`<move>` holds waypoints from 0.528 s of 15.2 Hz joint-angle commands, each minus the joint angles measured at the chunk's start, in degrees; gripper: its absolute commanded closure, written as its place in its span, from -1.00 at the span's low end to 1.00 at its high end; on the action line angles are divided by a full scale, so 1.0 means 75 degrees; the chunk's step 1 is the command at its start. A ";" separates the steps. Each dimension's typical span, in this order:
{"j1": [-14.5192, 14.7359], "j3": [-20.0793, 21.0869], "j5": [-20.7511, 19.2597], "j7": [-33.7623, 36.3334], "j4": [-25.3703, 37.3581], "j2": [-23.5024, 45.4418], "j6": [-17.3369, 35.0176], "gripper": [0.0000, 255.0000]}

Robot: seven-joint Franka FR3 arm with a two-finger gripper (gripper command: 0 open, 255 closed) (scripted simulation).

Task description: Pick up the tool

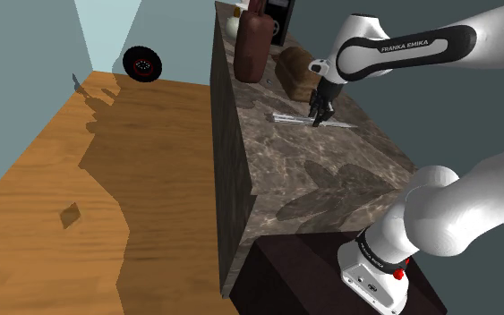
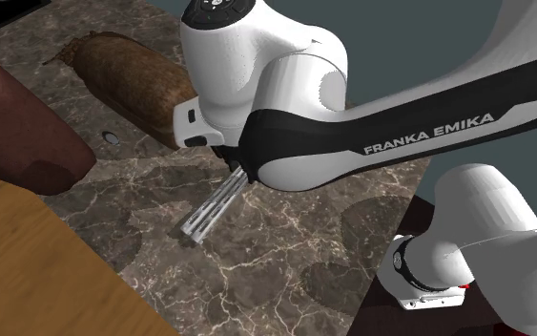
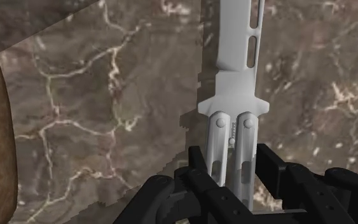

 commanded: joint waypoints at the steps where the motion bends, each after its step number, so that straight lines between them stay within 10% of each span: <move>1: -0.0002 -0.0006 -0.0002 -0.0001 -0.0004 0.0008 0.0005 1.00; 8: 0.0003 0.0080 0.0014 0.0014 0.0280 -0.0138 -0.0423 1.00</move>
